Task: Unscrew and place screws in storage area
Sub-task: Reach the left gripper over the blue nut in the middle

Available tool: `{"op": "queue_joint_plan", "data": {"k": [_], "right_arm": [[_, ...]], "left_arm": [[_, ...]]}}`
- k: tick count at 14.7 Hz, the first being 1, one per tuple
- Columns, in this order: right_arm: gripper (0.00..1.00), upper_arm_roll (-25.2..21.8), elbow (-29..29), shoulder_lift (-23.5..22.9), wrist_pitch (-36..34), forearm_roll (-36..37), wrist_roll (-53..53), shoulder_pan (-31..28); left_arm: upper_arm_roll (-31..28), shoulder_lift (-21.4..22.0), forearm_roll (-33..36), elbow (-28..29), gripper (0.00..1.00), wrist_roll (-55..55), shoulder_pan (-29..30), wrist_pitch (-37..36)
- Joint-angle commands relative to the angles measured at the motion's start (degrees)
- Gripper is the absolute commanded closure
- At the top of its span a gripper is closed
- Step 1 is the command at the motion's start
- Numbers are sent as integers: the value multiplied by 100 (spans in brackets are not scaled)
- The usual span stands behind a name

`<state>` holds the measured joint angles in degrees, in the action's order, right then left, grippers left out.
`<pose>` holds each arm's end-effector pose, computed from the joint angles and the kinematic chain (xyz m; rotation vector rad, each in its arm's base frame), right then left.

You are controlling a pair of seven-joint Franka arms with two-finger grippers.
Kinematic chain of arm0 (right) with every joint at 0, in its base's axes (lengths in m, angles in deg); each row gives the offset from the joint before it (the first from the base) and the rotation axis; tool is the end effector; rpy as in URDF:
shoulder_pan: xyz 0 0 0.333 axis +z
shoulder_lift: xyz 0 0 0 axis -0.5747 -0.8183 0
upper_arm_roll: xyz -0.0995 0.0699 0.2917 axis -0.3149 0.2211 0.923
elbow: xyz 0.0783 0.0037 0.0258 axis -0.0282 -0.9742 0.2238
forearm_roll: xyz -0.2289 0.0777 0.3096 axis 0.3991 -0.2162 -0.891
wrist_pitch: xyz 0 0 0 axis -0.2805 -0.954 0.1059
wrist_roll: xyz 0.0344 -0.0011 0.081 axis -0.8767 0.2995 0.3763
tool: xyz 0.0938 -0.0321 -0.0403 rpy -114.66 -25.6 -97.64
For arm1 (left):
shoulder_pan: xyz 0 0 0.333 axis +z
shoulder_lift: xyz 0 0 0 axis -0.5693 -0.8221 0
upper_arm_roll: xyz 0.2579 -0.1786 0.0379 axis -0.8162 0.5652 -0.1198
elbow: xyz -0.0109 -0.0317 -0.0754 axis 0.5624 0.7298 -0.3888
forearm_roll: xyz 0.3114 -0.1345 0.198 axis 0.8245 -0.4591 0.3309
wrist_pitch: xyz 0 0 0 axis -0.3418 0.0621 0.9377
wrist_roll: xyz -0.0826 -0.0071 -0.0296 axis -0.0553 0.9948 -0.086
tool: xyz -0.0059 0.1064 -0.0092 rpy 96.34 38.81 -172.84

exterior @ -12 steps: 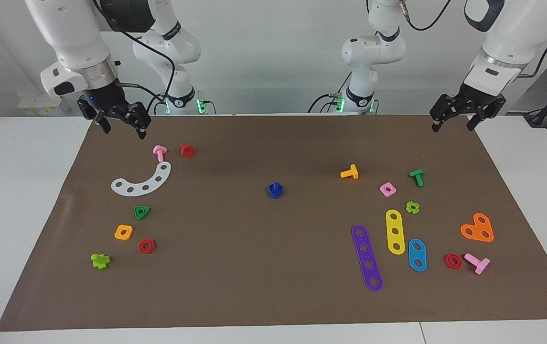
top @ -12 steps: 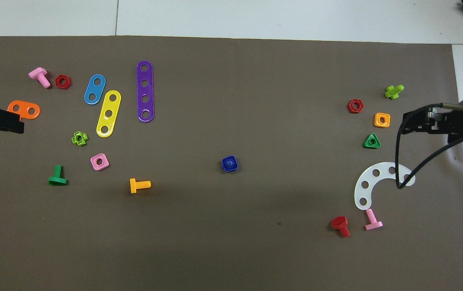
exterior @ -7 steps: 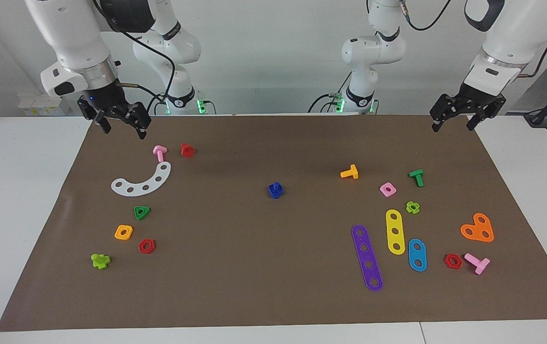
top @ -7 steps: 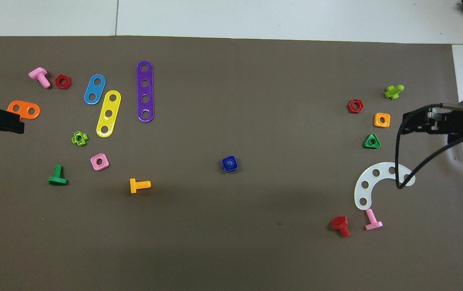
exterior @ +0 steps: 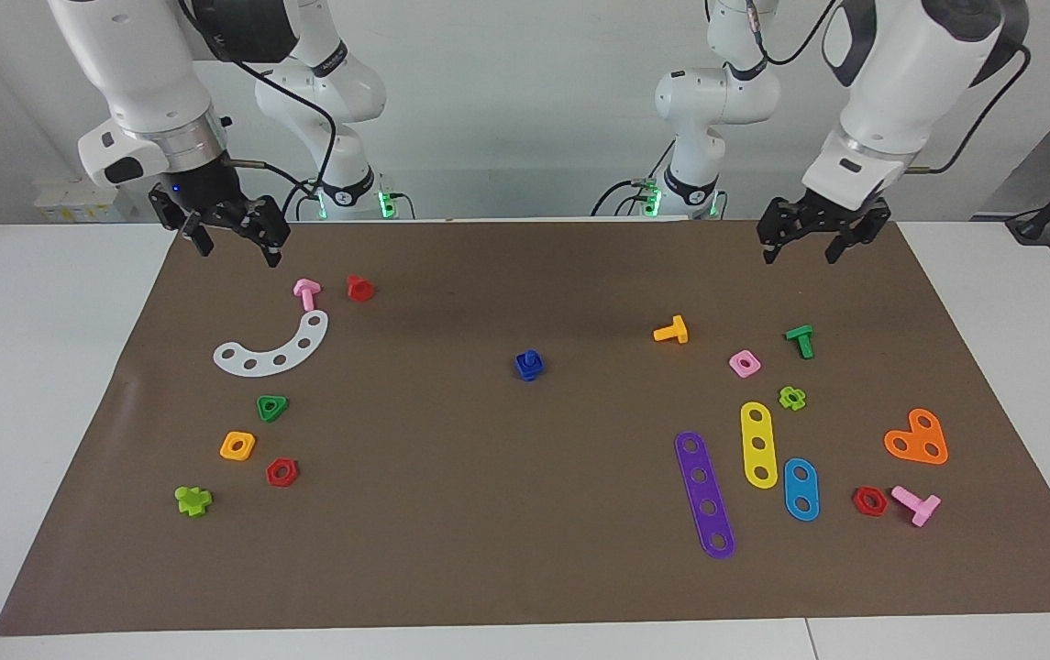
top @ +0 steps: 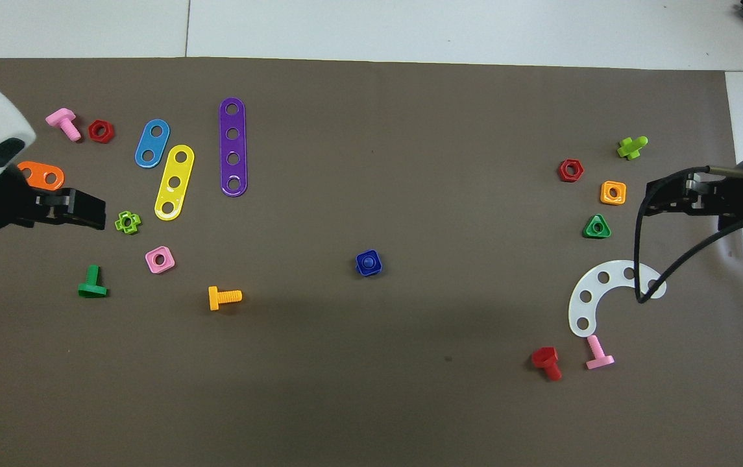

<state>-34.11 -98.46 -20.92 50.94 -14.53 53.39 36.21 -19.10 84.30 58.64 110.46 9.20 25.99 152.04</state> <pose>0.5482 0.0222 0.6174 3.0975 -0.3457 0.0273 0.5375 -0.1222 0.5851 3.1372 -0.0706 -0.0461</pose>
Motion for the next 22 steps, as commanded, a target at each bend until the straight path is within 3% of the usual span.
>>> {"op": "queue_joint_plan", "data": {"k": [1, 6, 8, 12, 16, 22], "right_arm": [[0, 29, -119, 119, -50, -99, -18, -60], [0, 29, -119, 119, -59, -99, -1, -51], [0, 29, -119, 119, -59, -99, 0, -51], [0, 29, -119, 119, -59, -99, 0, -51], [0, 29, -119, 119, -50, -99, 0, -60], [0, 29, -119, 119, -41, -99, -9, -51]], "left_arm": [[-61, 23, -89, 655, 8, -1110, -699, 774], [-70, -688, -89, 928, 10, -2834, -1772, 2109], [-61, -768, -98, 1157, 10, -3327, -2036, 2717], [-70, -1408, -89, 1096, 10, -4198, -2459, 3605], [-96, -2138, -80, 929, 11, -4664, -2828, 4141], [-87, -2420, -45, 973, 16, -4683, -3022, 4310]]}}
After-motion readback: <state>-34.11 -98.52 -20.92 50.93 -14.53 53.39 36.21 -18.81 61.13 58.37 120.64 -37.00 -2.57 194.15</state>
